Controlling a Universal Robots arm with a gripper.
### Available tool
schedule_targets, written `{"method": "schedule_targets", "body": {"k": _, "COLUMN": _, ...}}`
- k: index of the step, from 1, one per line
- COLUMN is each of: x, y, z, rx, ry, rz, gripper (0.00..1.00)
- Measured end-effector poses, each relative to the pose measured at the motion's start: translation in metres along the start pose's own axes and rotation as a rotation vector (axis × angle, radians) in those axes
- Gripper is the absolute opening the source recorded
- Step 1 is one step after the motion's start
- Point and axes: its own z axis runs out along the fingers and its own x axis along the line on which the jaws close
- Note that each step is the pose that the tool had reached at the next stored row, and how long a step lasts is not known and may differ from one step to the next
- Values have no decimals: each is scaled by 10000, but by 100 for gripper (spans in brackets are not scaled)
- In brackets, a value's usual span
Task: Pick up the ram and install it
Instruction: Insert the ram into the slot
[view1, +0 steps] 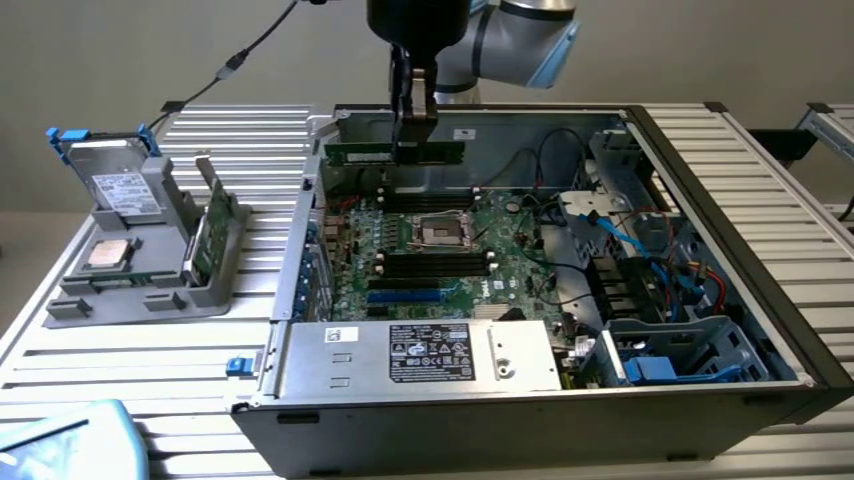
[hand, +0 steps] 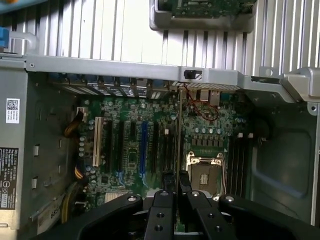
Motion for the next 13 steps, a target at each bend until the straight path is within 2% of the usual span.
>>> {"method": "schedule_targets", "body": {"k": 5, "x": 2, "y": -29, "z": -2, "rx": 14, "ry": -14, "rz": 172, "gripper": 14}}
{"method": "schedule_targets", "body": {"k": 13, "x": 7, "y": -148, "z": -11, "rx": 17, "ry": -19, "rz": 206, "gripper": 14}}
